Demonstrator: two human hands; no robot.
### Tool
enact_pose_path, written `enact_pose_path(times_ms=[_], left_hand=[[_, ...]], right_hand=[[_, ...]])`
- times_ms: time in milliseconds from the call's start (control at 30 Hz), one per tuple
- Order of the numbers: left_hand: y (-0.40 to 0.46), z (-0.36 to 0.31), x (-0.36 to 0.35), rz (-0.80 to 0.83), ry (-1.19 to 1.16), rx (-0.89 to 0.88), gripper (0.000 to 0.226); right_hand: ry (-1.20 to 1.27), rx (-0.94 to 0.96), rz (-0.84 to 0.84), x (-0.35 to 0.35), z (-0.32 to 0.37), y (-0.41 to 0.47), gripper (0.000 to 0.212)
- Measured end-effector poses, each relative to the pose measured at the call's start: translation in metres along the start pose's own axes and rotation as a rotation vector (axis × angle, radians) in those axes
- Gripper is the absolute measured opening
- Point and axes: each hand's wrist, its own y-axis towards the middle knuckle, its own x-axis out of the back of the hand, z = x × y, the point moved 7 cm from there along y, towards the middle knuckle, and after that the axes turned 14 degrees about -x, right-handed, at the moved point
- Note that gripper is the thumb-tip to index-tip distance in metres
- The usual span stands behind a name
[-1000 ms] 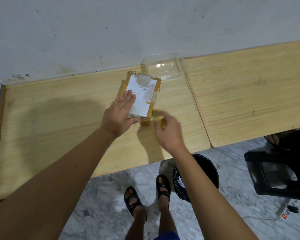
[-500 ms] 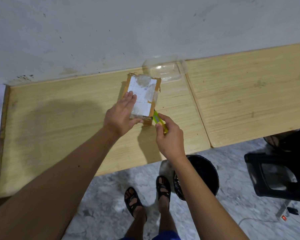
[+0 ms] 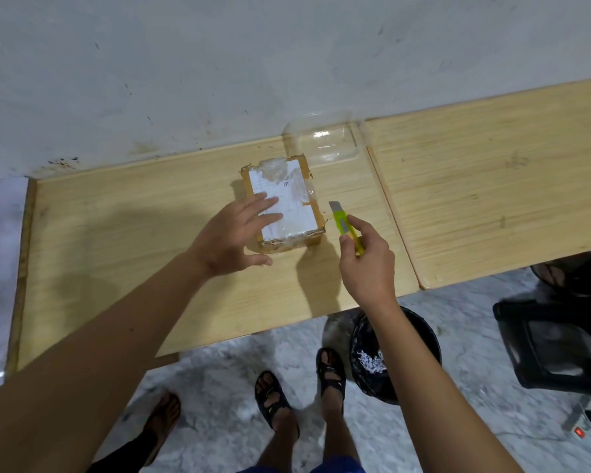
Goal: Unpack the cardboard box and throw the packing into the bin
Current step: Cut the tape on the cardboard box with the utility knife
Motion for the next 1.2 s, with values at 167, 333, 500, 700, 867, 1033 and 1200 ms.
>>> enact_pose_path(times_ms=[167, 333, 500, 700, 867, 1033, 1200], left_hand=[[0.004, 0.01, -0.008, 0.15, 0.045, -0.054, 0.096], [0.005, -0.004, -0.012, -0.031, 0.198, 0.039, 0.091], [0.019, -0.016, -0.022, -0.102, 0.198, 0.167, 0.09], [0.016, 0.006, -0.005, -0.087, 0.018, 0.185, 0.082], [0.014, 0.021, -0.006, -0.011, -0.003, 0.229, 0.084], [0.014, 0.016, -0.009, -0.044, -0.01, 0.275, 0.08], [0.013, 0.013, -0.011, -0.089, -0.041, 0.324, 0.082]], right_hand=[[0.022, -0.01, -0.005, 0.003, -0.009, 0.001, 0.036], [0.022, -0.008, 0.003, 0.003, -0.012, 0.005, 0.036], [0.027, 0.002, 0.006, 0.004, -0.01, 0.008, 0.036], [0.003, 0.033, 0.043, 0.0, -0.009, 0.009, 0.036], [0.01, 0.043, 0.062, -0.009, -0.011, 0.008, 0.036], [0.006, 0.045, 0.049, -0.014, -0.007, 0.009, 0.036], [-0.031, 0.056, 0.008, -0.023, 0.005, 0.011, 0.037]])
